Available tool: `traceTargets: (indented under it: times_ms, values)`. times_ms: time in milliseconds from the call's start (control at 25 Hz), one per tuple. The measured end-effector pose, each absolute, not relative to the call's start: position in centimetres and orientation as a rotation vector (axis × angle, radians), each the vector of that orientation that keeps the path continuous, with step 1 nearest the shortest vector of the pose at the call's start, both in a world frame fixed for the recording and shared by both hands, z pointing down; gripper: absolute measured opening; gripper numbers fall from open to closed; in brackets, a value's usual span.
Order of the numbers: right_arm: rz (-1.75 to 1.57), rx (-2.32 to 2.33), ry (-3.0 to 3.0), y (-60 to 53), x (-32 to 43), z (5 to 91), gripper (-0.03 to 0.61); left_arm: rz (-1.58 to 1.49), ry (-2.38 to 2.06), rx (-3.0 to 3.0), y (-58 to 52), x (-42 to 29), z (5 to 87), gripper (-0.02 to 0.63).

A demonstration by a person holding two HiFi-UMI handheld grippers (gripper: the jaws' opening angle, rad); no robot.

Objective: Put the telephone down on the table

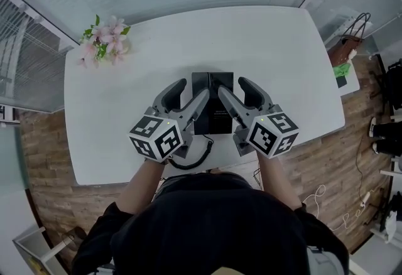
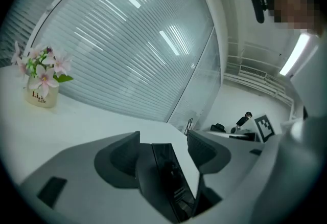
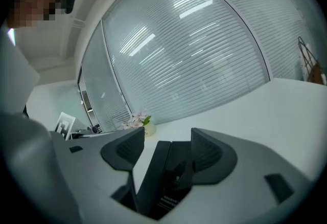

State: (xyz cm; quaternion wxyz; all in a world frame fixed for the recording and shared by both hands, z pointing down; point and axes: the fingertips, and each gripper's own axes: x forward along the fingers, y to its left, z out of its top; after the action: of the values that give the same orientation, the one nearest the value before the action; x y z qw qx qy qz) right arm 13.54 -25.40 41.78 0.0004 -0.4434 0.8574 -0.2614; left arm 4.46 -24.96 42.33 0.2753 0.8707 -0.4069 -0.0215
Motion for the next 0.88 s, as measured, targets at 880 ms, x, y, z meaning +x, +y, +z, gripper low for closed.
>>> traceTargets:
  times_ms: [880]
  values:
    - [-0.381,-1.36,2.706,-25.2,13.7,30.7,0.215,-0.178,-1.148,2.57,-25.0,4.3,32.3,0.236]
